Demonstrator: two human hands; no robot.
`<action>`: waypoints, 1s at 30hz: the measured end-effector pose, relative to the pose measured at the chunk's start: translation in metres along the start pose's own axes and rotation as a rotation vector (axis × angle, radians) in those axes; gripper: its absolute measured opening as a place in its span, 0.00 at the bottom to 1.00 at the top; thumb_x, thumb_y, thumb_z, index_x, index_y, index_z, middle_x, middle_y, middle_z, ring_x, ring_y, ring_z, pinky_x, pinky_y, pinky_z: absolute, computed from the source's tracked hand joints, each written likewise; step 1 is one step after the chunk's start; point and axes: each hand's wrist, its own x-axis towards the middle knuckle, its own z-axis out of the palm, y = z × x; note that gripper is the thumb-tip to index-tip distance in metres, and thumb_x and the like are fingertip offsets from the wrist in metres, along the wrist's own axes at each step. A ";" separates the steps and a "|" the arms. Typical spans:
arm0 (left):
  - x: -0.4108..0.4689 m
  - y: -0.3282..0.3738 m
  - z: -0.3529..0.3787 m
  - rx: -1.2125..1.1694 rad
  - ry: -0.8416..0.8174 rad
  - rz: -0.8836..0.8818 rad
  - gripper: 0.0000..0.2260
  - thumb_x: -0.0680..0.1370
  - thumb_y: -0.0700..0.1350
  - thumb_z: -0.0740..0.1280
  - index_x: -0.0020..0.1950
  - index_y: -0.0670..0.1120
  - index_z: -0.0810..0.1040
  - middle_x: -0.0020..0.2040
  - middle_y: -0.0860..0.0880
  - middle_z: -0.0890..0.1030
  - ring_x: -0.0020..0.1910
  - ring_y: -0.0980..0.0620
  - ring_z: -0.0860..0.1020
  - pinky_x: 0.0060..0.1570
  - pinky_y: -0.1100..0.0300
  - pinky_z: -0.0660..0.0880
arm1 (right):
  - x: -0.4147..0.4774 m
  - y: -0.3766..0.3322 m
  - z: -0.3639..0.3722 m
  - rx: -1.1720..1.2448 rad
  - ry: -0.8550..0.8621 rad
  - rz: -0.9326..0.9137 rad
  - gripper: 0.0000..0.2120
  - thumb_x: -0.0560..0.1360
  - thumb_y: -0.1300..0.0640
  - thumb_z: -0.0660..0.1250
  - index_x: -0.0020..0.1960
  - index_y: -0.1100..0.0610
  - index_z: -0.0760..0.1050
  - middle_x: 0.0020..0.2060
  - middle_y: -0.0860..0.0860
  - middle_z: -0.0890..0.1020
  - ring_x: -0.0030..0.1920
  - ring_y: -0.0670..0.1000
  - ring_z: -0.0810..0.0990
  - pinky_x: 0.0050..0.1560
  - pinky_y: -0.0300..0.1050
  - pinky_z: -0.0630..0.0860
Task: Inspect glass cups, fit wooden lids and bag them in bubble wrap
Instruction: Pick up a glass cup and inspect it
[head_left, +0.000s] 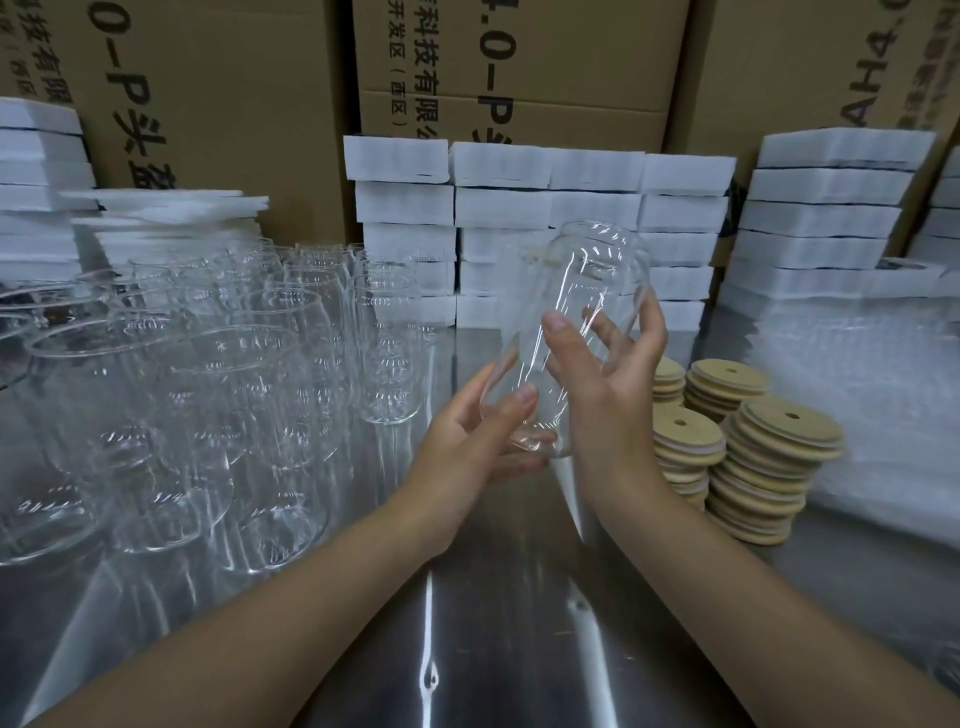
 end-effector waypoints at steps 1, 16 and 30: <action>0.000 0.000 0.000 0.011 -0.010 -0.010 0.20 0.71 0.59 0.71 0.62 0.64 0.73 0.50 0.44 0.84 0.41 0.49 0.84 0.39 0.61 0.80 | 0.000 -0.001 0.000 0.012 0.000 0.018 0.45 0.66 0.49 0.72 0.75 0.46 0.50 0.58 0.41 0.69 0.54 0.36 0.79 0.56 0.39 0.76; 0.013 -0.001 -0.010 -0.046 -0.087 -0.246 0.19 0.65 0.73 0.56 0.50 0.71 0.78 0.40 0.44 0.85 0.39 0.47 0.85 0.30 0.56 0.79 | 0.007 0.001 -0.002 0.055 -0.018 0.217 0.42 0.72 0.51 0.72 0.75 0.37 0.48 0.67 0.50 0.71 0.56 0.46 0.79 0.45 0.40 0.78; 0.010 -0.008 -0.018 0.146 0.135 -0.123 0.40 0.52 0.52 0.80 0.62 0.56 0.69 0.55 0.48 0.84 0.51 0.50 0.83 0.60 0.46 0.77 | 0.045 -0.017 -0.035 -1.122 0.000 -0.269 0.19 0.79 0.45 0.60 0.65 0.52 0.74 0.67 0.51 0.72 0.69 0.52 0.64 0.69 0.51 0.60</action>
